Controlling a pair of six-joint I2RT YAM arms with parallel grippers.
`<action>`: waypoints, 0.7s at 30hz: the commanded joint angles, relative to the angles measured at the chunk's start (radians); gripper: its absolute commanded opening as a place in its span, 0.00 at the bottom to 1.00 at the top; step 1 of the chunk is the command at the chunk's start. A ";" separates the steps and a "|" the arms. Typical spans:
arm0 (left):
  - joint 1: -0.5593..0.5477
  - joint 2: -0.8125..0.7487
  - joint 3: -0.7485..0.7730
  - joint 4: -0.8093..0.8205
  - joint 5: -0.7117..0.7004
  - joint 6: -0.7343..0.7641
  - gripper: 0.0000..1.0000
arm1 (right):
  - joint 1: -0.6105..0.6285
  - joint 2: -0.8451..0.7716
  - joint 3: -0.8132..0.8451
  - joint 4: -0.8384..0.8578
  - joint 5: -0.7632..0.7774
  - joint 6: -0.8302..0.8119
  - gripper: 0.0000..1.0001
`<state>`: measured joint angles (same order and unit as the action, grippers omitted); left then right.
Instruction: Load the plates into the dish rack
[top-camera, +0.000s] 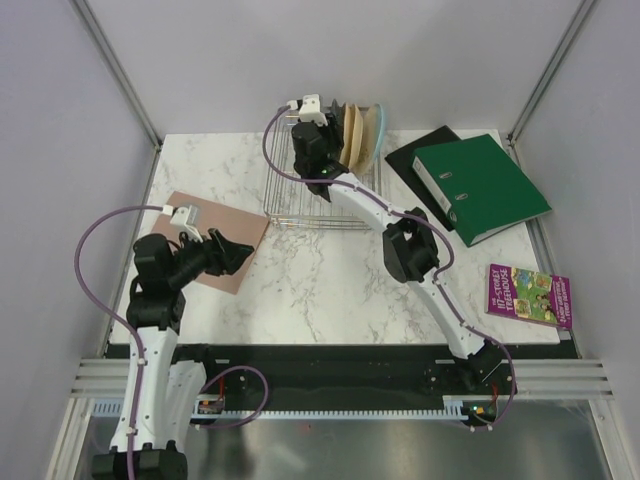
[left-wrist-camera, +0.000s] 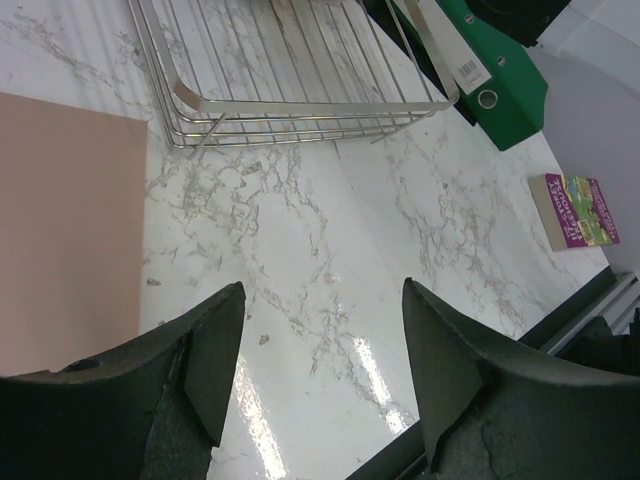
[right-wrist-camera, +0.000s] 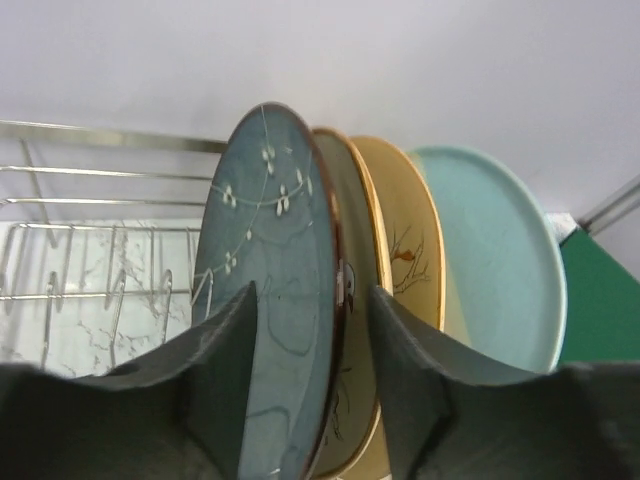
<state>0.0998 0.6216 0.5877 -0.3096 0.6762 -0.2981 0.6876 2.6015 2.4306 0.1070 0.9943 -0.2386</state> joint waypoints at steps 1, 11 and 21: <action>0.005 -0.040 -0.006 0.050 0.045 -0.010 0.73 | 0.041 -0.176 -0.076 0.141 0.038 -0.105 0.59; 0.005 0.006 0.075 0.153 0.003 0.082 1.00 | 0.179 -0.616 -0.407 -0.061 -0.144 -0.173 0.98; 0.003 0.115 0.262 0.167 -0.037 0.250 1.00 | 0.178 -1.037 -0.896 -0.247 -0.178 -0.117 0.98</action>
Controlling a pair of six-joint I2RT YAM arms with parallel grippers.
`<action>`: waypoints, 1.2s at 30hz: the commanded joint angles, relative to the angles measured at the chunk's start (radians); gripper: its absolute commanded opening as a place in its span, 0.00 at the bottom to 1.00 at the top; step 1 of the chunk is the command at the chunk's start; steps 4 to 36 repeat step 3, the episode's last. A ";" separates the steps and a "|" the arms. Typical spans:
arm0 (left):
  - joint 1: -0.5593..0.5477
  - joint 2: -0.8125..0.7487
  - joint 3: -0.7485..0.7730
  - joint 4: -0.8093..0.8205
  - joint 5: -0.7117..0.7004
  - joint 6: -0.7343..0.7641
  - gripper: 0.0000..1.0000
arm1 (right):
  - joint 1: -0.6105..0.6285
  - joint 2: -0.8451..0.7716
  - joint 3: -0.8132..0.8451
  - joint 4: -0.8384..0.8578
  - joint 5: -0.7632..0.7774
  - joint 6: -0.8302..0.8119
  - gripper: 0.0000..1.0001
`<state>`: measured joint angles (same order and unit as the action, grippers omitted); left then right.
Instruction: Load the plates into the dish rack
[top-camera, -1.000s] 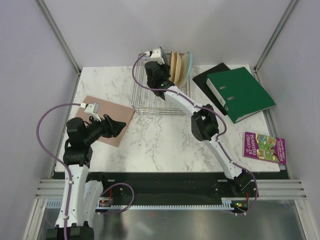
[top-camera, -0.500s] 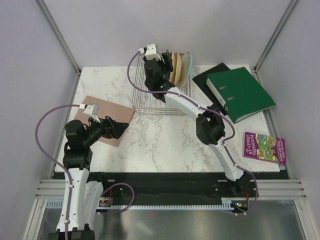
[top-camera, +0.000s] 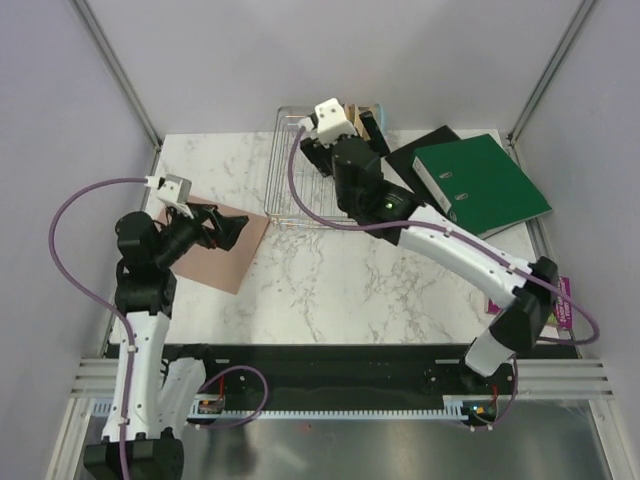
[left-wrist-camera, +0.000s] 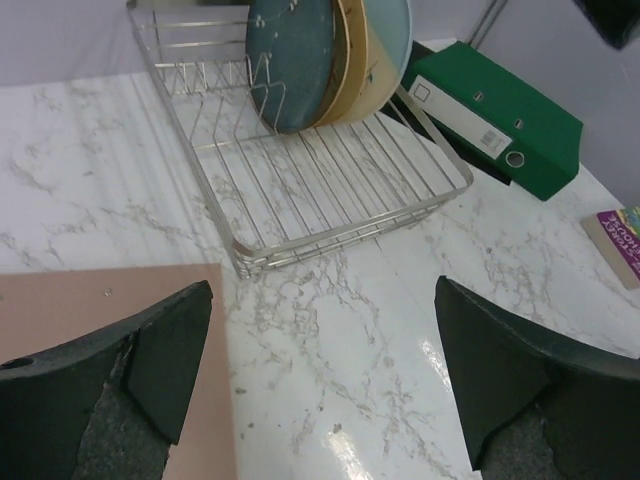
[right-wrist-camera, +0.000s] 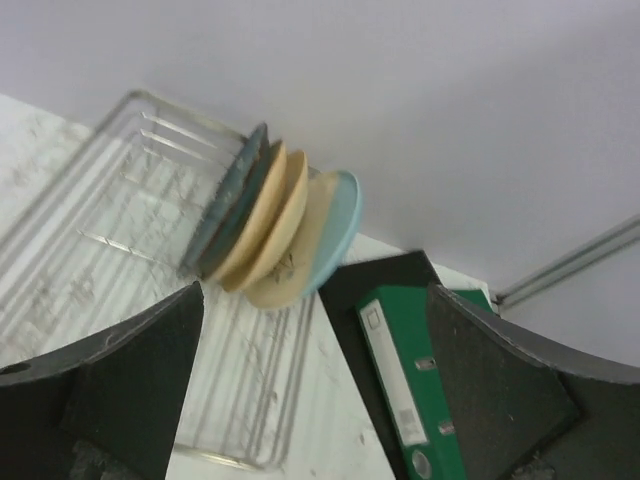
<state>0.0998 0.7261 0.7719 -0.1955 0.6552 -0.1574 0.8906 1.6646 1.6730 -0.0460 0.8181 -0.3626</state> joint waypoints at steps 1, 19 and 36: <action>0.002 0.015 0.086 0.050 -0.009 0.117 1.00 | -0.030 -0.118 -0.177 -0.095 0.003 0.008 0.98; 0.002 0.022 0.111 0.045 0.001 0.121 1.00 | -0.050 -0.161 -0.199 -0.104 0.030 0.027 0.98; 0.002 0.022 0.111 0.045 0.001 0.121 1.00 | -0.050 -0.161 -0.199 -0.104 0.030 0.027 0.98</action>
